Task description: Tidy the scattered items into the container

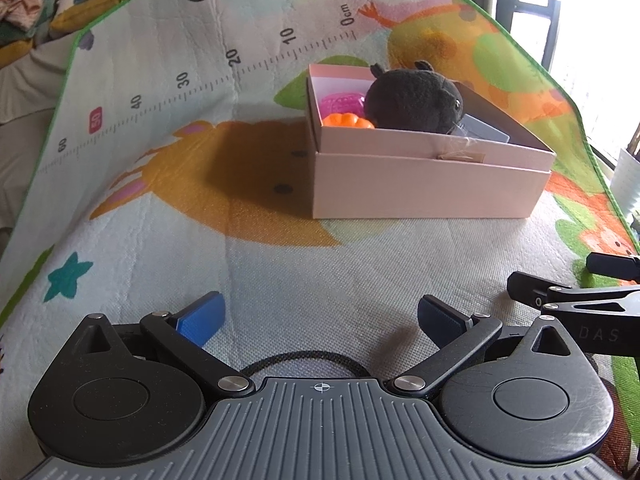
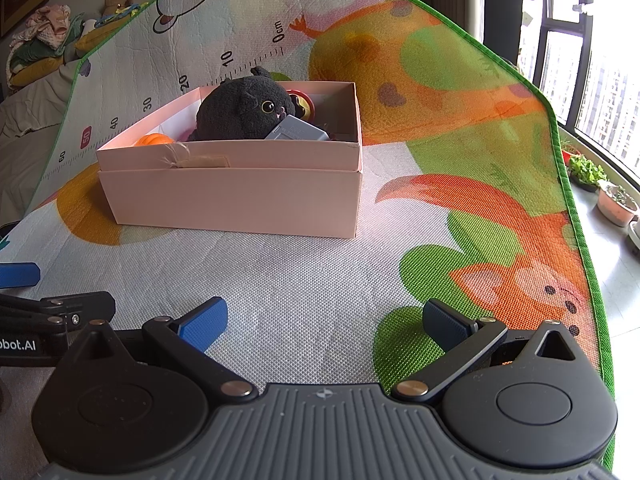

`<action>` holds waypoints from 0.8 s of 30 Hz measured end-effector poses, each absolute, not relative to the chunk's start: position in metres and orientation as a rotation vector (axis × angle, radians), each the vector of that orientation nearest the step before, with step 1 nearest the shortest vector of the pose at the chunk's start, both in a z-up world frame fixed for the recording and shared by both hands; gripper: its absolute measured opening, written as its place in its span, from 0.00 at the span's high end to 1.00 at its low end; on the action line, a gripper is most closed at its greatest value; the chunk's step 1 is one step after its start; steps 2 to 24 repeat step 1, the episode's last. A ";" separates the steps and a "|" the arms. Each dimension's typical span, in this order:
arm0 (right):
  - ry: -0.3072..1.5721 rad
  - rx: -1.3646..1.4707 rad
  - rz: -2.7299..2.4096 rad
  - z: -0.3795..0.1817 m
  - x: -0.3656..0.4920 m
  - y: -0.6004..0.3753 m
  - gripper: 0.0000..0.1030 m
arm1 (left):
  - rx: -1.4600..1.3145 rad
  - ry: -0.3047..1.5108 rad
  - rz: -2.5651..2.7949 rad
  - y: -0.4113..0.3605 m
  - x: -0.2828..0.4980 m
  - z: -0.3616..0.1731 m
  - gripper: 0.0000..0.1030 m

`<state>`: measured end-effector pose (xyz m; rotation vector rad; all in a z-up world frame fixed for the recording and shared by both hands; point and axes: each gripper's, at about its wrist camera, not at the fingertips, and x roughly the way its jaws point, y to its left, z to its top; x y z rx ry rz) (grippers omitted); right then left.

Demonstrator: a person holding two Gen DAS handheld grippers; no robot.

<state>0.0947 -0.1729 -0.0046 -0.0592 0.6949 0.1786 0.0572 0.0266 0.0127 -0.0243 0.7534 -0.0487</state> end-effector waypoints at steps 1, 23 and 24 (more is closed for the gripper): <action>0.695 -0.059 0.179 -0.004 0.095 -0.174 0.00 | -0.020 0.752 -0.047 0.027 0.057 0.013 0.00; 0.695 -0.059 0.179 -0.004 0.095 -0.174 0.00 | -0.020 0.752 -0.047 0.027 0.057 0.013 0.00; 0.695 -0.059 0.179 -0.004 0.095 -0.174 0.00 | -0.020 0.752 -0.047 0.027 0.057 0.013 0.00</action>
